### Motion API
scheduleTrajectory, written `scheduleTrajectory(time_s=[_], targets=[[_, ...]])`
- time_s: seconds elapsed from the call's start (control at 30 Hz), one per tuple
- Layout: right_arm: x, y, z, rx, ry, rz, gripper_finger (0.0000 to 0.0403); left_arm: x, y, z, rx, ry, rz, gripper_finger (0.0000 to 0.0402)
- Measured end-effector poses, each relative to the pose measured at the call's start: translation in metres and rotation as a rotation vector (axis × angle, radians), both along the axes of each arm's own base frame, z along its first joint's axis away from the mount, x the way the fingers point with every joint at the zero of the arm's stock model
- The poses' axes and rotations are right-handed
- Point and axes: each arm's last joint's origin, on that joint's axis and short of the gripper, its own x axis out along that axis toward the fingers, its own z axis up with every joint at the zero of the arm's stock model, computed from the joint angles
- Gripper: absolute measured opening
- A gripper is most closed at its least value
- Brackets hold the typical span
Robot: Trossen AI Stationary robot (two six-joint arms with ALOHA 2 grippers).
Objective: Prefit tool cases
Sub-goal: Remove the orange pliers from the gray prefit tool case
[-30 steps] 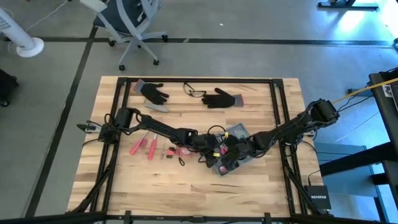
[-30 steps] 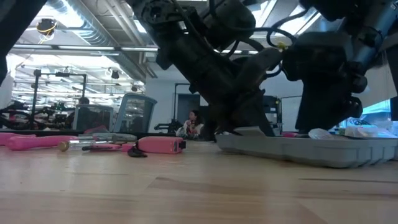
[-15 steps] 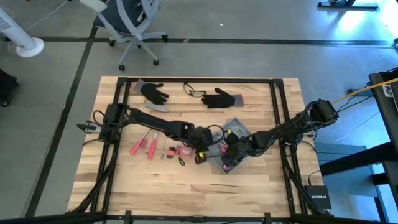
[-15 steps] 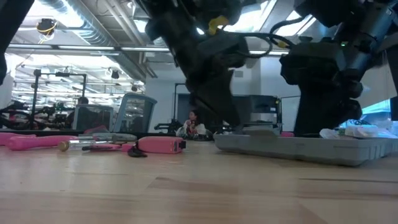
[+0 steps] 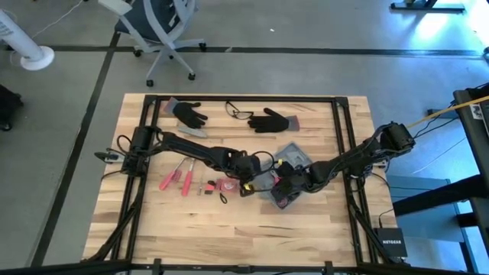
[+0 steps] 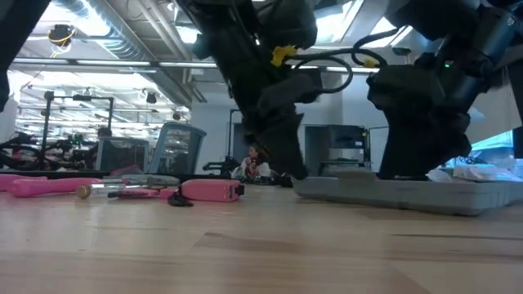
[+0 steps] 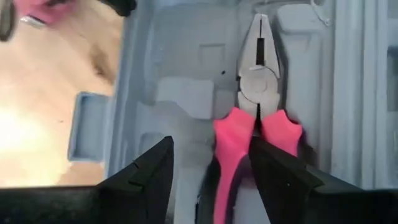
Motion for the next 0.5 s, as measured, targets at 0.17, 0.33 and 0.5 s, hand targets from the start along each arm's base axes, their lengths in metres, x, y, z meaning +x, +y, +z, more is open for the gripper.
scheduleTrajectory(time_s=[0.17,0.33,0.5], targets=[[0.000,-0.004,-0.007,0.007,0.053,-0.011,0.0185,0.002,-0.011,-0.002,-0.015,-0.027,0.019,0.0000],[0.001,-0.004,-0.012,0.005,0.086,-0.019,0.0150,-0.002,-0.015,-0.006,-0.026,0.016,0.026,0.0000],[0.001,-0.003,-0.018,0.011,0.112,0.003,0.0039,-0.004,-0.017,-0.009,-0.036,0.051,0.030,0.0000]])
